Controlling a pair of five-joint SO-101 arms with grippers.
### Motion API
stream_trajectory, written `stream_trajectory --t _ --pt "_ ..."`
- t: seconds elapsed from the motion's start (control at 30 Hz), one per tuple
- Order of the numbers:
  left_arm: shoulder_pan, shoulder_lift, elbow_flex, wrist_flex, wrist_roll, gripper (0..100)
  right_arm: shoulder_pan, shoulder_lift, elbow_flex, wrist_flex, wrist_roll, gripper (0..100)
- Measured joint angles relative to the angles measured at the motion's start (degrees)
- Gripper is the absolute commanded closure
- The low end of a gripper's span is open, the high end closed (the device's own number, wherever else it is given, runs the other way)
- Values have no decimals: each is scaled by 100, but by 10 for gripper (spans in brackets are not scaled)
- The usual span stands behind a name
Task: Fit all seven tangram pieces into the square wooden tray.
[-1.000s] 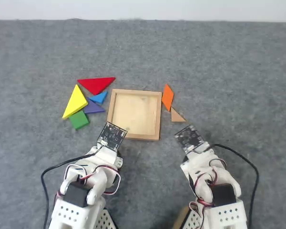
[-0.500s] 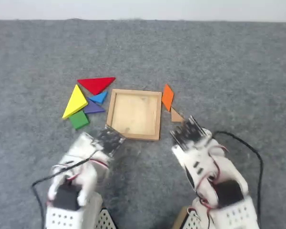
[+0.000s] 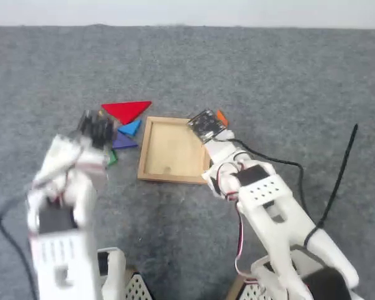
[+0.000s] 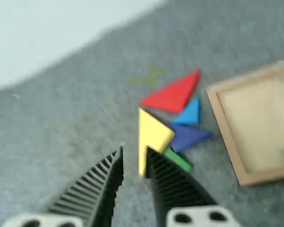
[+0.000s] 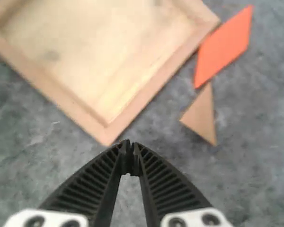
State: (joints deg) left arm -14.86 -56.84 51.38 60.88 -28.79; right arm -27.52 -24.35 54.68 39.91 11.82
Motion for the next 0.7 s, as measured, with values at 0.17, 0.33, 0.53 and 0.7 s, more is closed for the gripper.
stream_trajectory --t 0.17,0.33,0.53,0.7 --pt "-62 2796 -1626 624 -220 735 264 53 0 -105 -35 987" --pt "-220 5143 -3103 686 -220 709 246 88 0 -123 -35 987" --pt "-545 7262 -4589 686 -220 709 246 88 0 -123 -35 987" --pt "-774 8545 -5591 686 -211 709 246 88 0 -123 -35 987"
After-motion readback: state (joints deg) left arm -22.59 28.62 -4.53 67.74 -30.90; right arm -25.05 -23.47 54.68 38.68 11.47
